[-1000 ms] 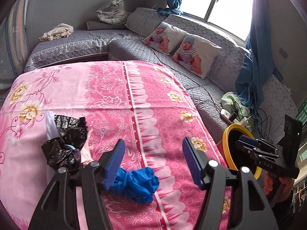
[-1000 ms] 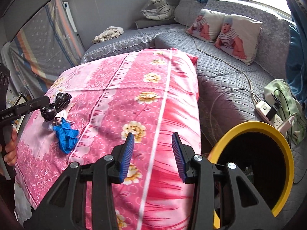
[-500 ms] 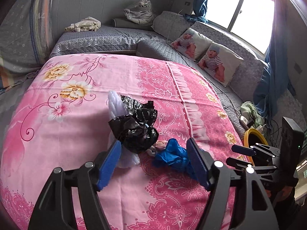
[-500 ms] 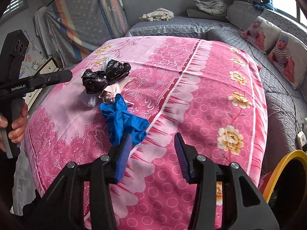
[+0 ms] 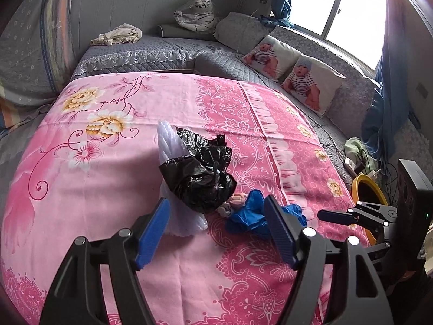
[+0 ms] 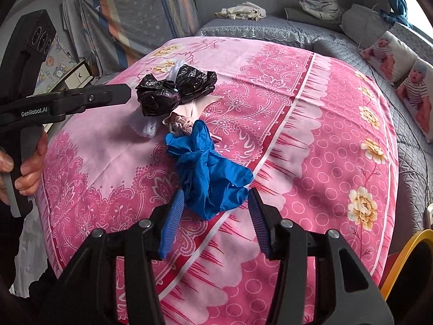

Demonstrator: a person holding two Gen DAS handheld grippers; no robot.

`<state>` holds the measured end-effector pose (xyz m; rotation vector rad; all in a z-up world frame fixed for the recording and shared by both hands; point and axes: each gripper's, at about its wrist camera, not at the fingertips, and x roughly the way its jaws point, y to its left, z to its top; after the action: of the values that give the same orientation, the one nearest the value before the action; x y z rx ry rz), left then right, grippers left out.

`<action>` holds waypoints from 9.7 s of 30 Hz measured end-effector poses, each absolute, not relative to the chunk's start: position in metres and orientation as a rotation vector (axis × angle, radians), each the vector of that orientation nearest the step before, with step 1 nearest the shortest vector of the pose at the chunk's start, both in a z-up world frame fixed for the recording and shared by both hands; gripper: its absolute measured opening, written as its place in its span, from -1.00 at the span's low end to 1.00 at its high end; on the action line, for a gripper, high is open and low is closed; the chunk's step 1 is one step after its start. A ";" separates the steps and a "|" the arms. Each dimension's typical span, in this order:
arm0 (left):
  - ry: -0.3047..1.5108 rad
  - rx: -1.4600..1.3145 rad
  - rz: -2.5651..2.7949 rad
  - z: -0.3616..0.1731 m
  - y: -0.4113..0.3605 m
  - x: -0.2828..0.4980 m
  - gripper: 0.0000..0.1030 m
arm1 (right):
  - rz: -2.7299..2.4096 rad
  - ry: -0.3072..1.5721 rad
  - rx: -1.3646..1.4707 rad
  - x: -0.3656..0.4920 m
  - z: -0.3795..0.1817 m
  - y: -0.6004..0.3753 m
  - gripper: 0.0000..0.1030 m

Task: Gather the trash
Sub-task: 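Move both tools back over the black, white and blue bags on the bed, then grasp the black plastic bag with the left gripper while the right gripper grasps the blue glove, then carry the black bag and blue glove over the yellow bin opening, then open both grippers to drop the bag and glove into the bin, then move both tools back over the white mesh bag and beige cloth, then grasp the white mesh bag with the left gripper while the right gripper grasps the beige cloth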

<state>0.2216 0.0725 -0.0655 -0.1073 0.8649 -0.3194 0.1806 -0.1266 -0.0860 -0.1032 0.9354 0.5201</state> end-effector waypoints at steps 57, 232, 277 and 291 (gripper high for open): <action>0.881 -0.197 -0.212 -0.074 0.100 0.243 -0.28 | 0.485 0.944 -0.140 0.192 -0.092 -0.109 -0.70; 1.000 0.112 -0.801 -0.096 -0.294 0.206 0.28 | -0.354 0.887 0.374 0.084 -0.107 -0.544 -0.26; 0.986 -0.201 -0.149 -0.116 0.120 0.316 0.40 | 0.570 0.961 -0.155 0.244 -0.097 -0.048 -0.02; 1.027 -0.171 -0.184 -0.129 0.097 0.337 -0.16 | 0.551 1.006 -0.166 0.272 -0.120 -0.031 -0.23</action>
<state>0.3369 0.0974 -0.1288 -0.1712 1.0266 -0.1842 0.2717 -0.0305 -0.1201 -0.1656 1.0058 0.5508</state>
